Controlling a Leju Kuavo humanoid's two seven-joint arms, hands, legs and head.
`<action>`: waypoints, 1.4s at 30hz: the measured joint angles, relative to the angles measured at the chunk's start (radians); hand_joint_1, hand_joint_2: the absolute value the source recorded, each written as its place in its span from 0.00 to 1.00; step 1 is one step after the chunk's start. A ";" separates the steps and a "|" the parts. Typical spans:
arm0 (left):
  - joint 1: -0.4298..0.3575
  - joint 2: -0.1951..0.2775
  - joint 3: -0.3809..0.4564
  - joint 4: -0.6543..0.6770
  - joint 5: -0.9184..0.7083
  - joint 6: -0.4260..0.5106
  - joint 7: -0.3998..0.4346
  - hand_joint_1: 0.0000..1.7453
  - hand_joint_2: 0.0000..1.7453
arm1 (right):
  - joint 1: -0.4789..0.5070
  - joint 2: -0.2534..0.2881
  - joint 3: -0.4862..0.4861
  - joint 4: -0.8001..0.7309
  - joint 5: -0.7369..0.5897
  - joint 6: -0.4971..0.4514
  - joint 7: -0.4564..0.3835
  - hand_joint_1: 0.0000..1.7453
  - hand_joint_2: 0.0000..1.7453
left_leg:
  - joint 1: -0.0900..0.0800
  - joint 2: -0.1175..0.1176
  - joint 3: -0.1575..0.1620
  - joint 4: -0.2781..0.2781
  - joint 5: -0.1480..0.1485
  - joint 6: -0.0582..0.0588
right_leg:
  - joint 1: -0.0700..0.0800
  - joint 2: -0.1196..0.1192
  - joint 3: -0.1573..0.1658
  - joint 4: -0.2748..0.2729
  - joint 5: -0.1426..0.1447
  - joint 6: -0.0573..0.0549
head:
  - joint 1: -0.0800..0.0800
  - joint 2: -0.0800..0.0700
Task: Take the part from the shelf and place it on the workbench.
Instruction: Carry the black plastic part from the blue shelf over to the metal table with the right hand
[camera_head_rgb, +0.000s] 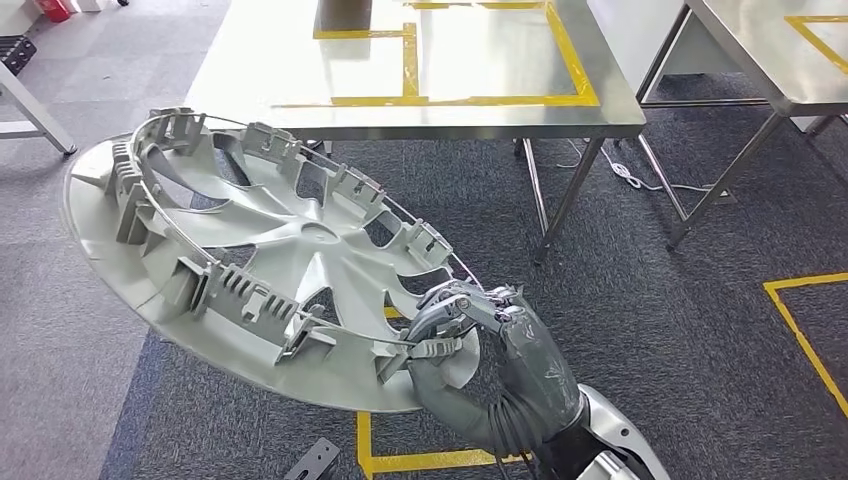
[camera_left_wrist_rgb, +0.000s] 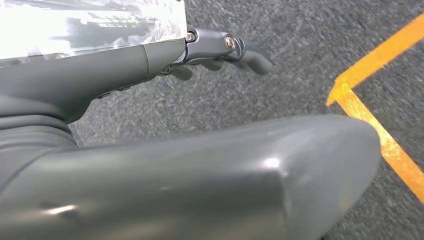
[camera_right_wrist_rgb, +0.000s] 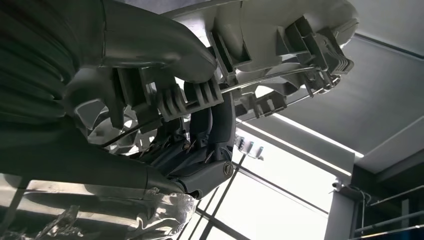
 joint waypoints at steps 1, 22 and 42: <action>0.000 0.000 0.000 0.000 0.000 0.000 0.000 0.00 1.00 | 0.000 0.000 0.000 0.000 0.000 -0.001 0.000 1.00 1.00 | 0.000 0.000 0.001 -0.002 0.001 -0.002 | 0.000 0.000 0.000 0.000 0.001 -0.003 | 0.000 0.000; 0.000 0.003 0.000 0.000 0.008 0.000 -0.002 0.00 1.00 | 0.000 0.000 -0.005 0.000 0.011 -0.017 -0.004 1.00 1.00 | -0.002 0.001 0.004 -0.010 0.004 -0.009 | -0.002 0.001 0.000 0.000 0.000 -0.009 | 0.000 0.000; -0.005 0.003 0.000 0.000 -0.002 0.003 0.000 0.00 1.00 | -0.041 -0.009 -0.029 0.001 0.003 -0.004 -0.004 1.00 1.00 | -0.003 0.001 0.004 -0.010 0.004 -0.009 | -0.003 0.001 0.000 0.000 0.000 -0.009 | -0.001 0.000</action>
